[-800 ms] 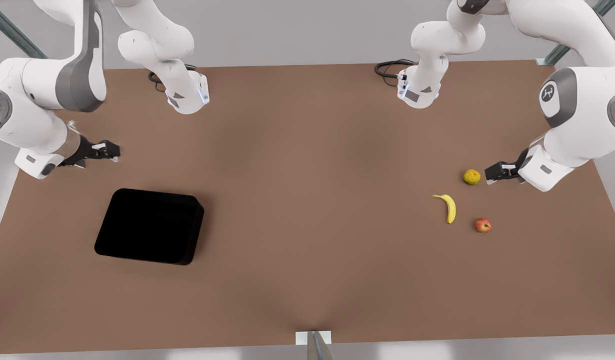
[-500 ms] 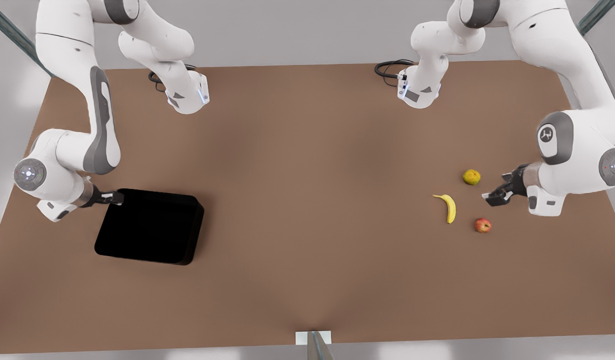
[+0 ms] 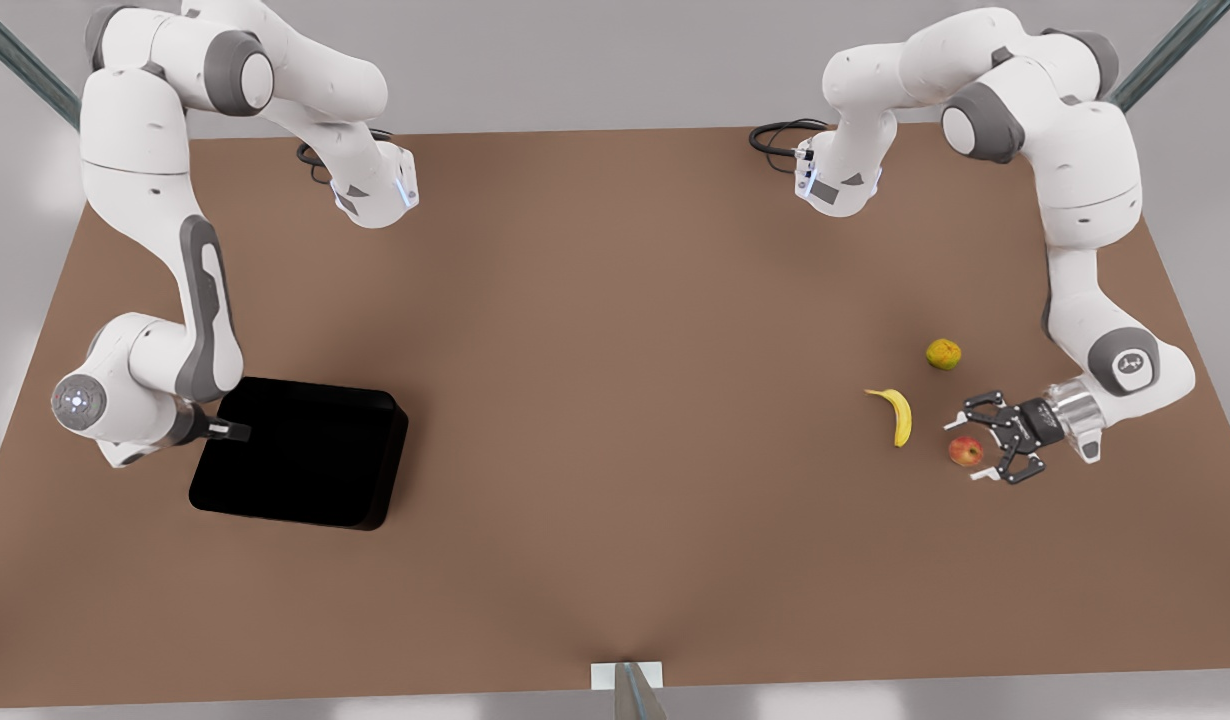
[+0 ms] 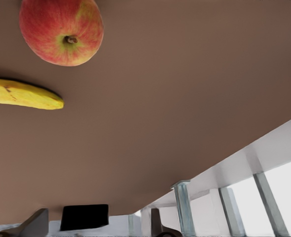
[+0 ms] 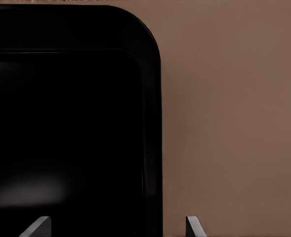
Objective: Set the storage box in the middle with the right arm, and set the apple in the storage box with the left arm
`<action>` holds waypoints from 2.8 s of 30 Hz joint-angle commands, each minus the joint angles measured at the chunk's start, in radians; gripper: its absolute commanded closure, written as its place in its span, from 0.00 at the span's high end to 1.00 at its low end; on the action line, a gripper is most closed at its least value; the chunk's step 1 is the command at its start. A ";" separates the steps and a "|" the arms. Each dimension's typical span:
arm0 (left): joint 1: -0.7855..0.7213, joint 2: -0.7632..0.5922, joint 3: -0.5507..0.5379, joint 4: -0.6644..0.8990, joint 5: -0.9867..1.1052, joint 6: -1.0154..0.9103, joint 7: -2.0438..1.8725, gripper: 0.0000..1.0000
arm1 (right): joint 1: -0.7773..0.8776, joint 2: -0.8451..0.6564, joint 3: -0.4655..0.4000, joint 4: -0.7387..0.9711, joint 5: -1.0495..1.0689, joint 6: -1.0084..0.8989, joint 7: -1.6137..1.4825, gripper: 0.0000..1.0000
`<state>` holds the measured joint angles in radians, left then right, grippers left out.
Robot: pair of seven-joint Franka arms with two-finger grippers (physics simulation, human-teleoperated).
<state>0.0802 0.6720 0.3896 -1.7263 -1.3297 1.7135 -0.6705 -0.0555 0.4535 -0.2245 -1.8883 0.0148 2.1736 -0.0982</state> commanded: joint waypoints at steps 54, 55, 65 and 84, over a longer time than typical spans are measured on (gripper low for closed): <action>0.135 0.173 -0.104 -0.052 -0.290 0.106 0.149 1.00 | 0.078 0.033 0.042 0.035 0.056 0.018 -0.078 0.21; 0.135 0.173 -0.104 -0.050 -0.290 0.106 0.149 1.00 | 0.111 0.025 0.043 0.046 0.060 0.018 -0.080 0.21; 0.135 0.173 -0.103 -0.050 -0.290 0.106 0.149 0.67 | 0.373 0.128 0.189 0.301 0.112 0.018 -0.068 0.21; 0.141 0.152 -0.095 -0.053 -0.283 0.089 0.104 0.24 | 0.528 0.337 0.194 0.586 0.209 -0.017 -0.052 1.00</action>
<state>0.2208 0.8159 0.2964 -1.7785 -1.5509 1.8021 -0.5802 0.4659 0.7637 -0.0351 -1.3010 0.2174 2.1133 -0.1452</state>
